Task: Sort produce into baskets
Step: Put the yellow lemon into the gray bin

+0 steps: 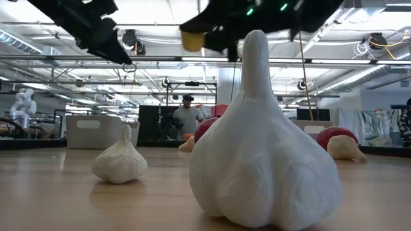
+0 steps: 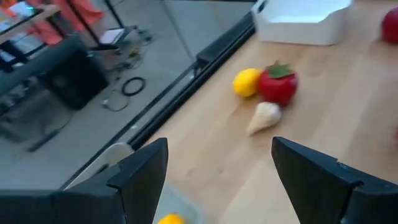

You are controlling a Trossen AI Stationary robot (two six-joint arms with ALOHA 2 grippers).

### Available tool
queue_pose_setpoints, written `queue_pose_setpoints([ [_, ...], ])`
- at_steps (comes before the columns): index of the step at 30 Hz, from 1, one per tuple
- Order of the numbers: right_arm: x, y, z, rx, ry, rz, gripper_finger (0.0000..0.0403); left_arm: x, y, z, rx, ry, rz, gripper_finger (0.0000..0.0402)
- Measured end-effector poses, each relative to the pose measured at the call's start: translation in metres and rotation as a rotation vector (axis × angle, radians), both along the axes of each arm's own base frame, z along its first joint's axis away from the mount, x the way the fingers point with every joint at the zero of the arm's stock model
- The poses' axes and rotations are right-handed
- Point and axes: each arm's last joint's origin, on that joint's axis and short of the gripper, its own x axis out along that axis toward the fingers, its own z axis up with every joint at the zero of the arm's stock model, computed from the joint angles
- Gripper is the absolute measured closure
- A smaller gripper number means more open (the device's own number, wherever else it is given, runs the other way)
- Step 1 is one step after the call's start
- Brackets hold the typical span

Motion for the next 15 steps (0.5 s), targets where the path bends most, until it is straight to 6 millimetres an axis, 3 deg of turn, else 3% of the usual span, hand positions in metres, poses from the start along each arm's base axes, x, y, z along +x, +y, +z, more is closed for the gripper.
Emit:
queue_pose_setpoints([
  [3,0.025,-0.024,-0.012,-0.016,-0.049,-0.051,0.0216,-0.004,0.002,-0.003,0.032,0.047,0.052,0.0107],
  [10,0.108,-0.08,-0.039,-0.008,0.017,-0.055,0.0216,-0.022,0.018,-0.013,0.084,0.151,0.291,0.0107],
  [15,0.151,-0.12,-0.043,0.037,0.014,-0.109,0.0215,-0.029,0.028,-0.017,0.053,0.162,0.407,0.0107],
])
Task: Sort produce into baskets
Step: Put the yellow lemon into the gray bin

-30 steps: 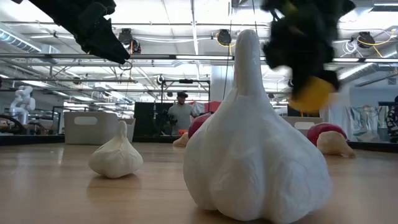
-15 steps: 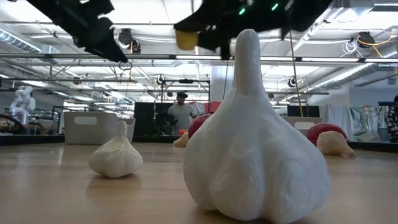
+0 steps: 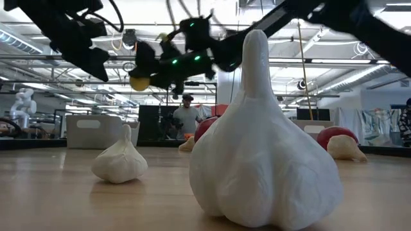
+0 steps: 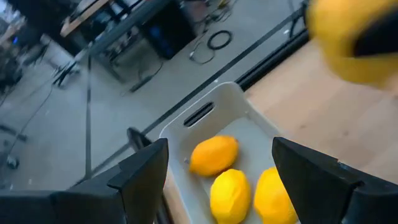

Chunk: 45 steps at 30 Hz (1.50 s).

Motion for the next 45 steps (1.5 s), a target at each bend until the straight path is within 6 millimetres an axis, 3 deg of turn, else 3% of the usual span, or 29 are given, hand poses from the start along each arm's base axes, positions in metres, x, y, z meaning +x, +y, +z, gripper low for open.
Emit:
queue_pose_setpoints([
  [4,0.028,-0.023,-0.016,0.042,-0.01,0.032,0.0215,-0.002,0.006,0.0,0.005,-0.002,0.051,0.0107],
  [12,0.059,-0.035,-0.045,0.051,-0.041,0.048,0.0214,-0.002,0.008,0.0,0.006,0.001,0.062,0.0107],
  [31,0.057,-0.046,-0.056,0.072,0.041,-0.008,0.0146,-0.002,0.008,0.0,0.004,0.0,0.061,0.0107],
  [34,0.056,-0.044,-0.051,0.08,0.057,0.025,0.0147,-0.002,0.008,0.0,0.003,0.0,0.06,0.0107],
  [38,0.048,-0.043,-0.026,0.117,0.159,0.029,0.0147,-0.002,0.008,0.0,0.003,0.0,0.06,0.0107],
  [45,0.014,-0.036,0.018,0.224,0.492,-0.001,0.0147,-0.002,0.008,0.0,0.002,0.0,0.059,0.0107],
])
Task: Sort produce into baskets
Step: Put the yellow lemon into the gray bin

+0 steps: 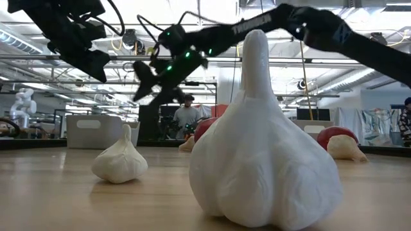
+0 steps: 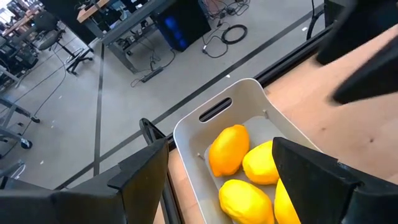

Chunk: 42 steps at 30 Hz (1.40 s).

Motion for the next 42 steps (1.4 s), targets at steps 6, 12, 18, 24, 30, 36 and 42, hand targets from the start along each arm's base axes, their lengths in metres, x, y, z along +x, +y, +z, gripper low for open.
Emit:
queue_pose_setpoints([
  [6,-0.038,0.008,0.049,0.016,0.173,-0.013,0.0147,0.001,-0.001,0.0,-0.02,-0.004,-0.014,0.0107],
  [12,-0.081,0.006,0.073,0.037,0.417,0.02,0.0148,0.002,-0.002,-0.001,-0.079,-0.021,-0.053,0.0107],
  [18,-0.115,0.021,0.081,0.15,0.658,-0.006,0.0148,0.016,-0.003,-0.004,-0.141,-0.086,-0.196,0.0107],
  [24,-0.131,0.078,0.094,0.063,0.882,0.074,0.0148,0.045,-0.006,-0.016,-0.221,-0.293,-0.518,0.0107],
  [30,-0.148,0.166,0.106,-0.06,0.835,0.239,0.0148,0.07,-0.005,-0.028,-0.278,-0.345,-0.606,0.0107],
  [36,-0.201,0.224,0.088,-0.221,0.622,0.291,0.0148,0.104,0.01,-0.039,-0.278,-0.35,-0.575,0.0107],
  [42,-0.257,0.222,0.042,-0.143,0.222,0.216,0.0148,0.147,0.049,-0.027,-0.3,-0.236,-0.547,0.0107],
])
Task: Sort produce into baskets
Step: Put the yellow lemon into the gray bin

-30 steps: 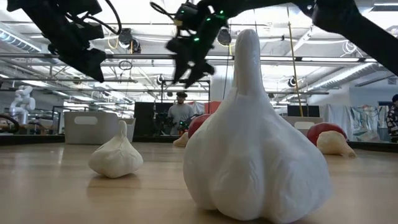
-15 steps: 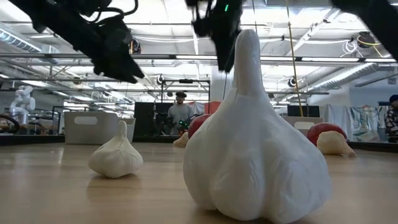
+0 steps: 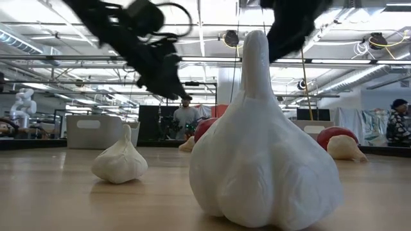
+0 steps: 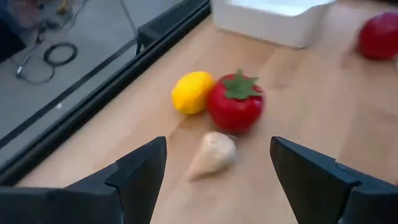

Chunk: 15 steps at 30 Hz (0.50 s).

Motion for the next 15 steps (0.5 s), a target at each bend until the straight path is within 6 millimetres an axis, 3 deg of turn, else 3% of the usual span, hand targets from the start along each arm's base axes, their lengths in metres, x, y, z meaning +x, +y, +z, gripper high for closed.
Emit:
queue_pose_setpoints([
  [6,-0.029,-0.006,-0.046,0.019,-0.366,0.05,0.0148,0.036,0.043,0.006,-0.023,0.099,0.047,0.0107],
  [10,-0.042,-0.011,-0.067,-0.017,-0.397,0.066,0.0148,0.055,0.074,0.0,-0.078,0.16,0.067,0.0107],
  [15,-0.045,-0.018,-0.074,-0.047,-0.329,0.056,0.0148,0.079,0.111,0.004,-0.191,0.123,0.004,0.0107],
])
